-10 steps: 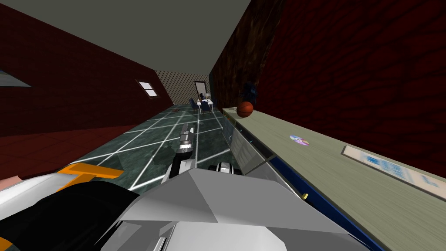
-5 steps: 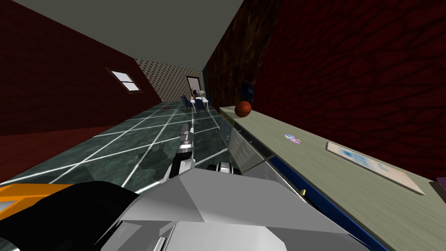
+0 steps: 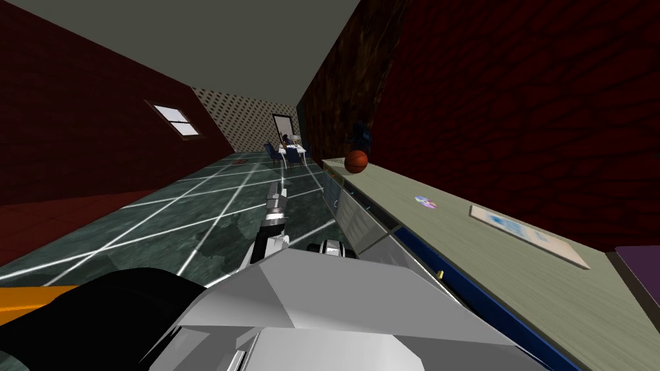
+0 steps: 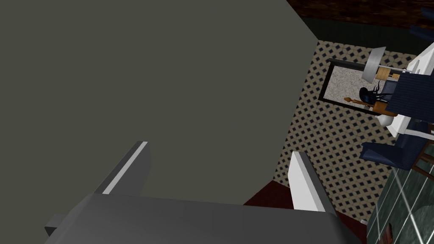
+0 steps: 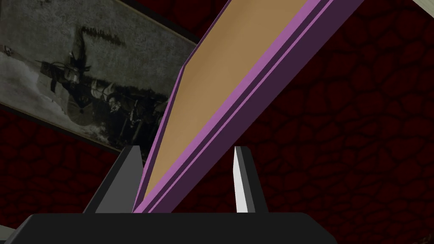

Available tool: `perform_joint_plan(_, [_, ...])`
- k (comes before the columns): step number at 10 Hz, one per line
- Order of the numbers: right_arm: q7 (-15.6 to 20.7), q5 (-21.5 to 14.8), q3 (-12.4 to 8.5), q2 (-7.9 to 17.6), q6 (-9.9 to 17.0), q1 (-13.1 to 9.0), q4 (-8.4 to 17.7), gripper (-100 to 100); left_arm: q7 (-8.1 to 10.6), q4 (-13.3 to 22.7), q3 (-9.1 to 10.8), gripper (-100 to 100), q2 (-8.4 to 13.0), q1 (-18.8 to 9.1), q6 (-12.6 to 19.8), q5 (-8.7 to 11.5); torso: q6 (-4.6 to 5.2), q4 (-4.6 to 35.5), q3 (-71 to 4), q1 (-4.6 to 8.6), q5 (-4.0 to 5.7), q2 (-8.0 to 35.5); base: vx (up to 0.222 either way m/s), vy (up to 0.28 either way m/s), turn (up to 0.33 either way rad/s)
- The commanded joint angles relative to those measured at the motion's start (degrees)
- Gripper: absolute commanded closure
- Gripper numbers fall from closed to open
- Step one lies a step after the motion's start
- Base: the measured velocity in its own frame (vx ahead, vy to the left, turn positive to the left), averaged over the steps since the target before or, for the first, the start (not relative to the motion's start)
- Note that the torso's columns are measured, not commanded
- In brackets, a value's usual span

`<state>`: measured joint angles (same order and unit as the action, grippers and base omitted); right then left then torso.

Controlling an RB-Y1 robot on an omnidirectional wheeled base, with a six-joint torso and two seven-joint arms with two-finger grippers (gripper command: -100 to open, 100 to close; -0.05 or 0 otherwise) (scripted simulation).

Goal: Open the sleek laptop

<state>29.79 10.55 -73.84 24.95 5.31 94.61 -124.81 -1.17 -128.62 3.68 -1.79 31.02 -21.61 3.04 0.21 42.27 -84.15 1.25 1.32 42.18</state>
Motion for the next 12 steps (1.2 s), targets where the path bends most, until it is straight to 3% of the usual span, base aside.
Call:
perform_joint_plan(1, [-3.8, -4.3, 3.6, 5.1, -2.9, -4.4, 4.4, 100, 0.0, 0.0, 0.0, 0, 0.0, 0.0, 0.0, 0.0, -0.03, 0.0, 0.1, -0.13, -0.06, 0.1, 0.021, 0.044, -0.211])
perform_joint_plan(4, [-3.8, -5.5, 6.9, 6.1, -2.9, -9.6, 8.8, 100, 0.0, 0.0, -0.01, 0, 0.0, 0.0, 0.0, 0.0, -0.42, -0.1, -0.1, 0.43, 0.19, -0.1, -0.006, 0.005, -0.002])
perform_joint_plan(7, [-3.8, -5.5, 10.0, 6.1, -2.9, -14.9, 8.8, 100, 0.0, 0.0, 0.0, 0, 0.0, 0.0, 0.0, 0.0, -0.55, -0.2, -0.3, 0.33, 0.15, -0.4, -0.006, -0.006, -0.013])
perform_joint_plan(8, [-3.8, -5.5, 10.9, 6.1, -2.9, -14.9, 8.8, 100, 0.0, 0.0, 0.0, 0, 0.0, 0.0, 0.0, 0.0, -0.54, -0.3, -0.4, 0.11, 0.03, -0.5, 0.0, -0.009, -0.008])
perform_joint_plan(9, [-4.7, -3.9, 7.0, 6.9, -2.1, -12.3, 7.7, 100, 0.0, 0.0, 0.0, 0, 0.0, 0.0, 0.0, 0.0, -0.6, -0.3, -0.4, -0.05, -0.04, -0.5, -0.008, -0.015, -0.098])
perform_joint_plan(10, [-5.4, -2.5, 5.2, 7.3, -1.7, -10.8, 6.3, 100, 0.0, 0.0, 0.0, 0, 0.0, 0.0, 0.0, 0.0, -0.37, -0.2, -0.5, -0.3, -0.58, -0.3, -0.004, -0.051, -0.114])
perform_joint_plan(11, [-5.4, -2.5, 4.9, 7.3, -1.7, -9.9, 6.3, 100, 0.0, 0.0, 0.01, 0, 0.0, 0.0, 0.0, 0.0, -0.21, -0.1, -0.6, -0.75, -1.11, -0.1, 0.004, -0.07, -0.042])
perform_joint_plan(12, [-6.1, -1.2, 2.9, 7.7, -1.3, -7.6, 4.9, 100, 0.0, 0.0, 0.01, 0, 0.0, 0.0, 0.0, 0.0, -0.2, 0.0, -0.5, -1.24, -1.38, 0.0, -0.001, -0.056, -0.06])
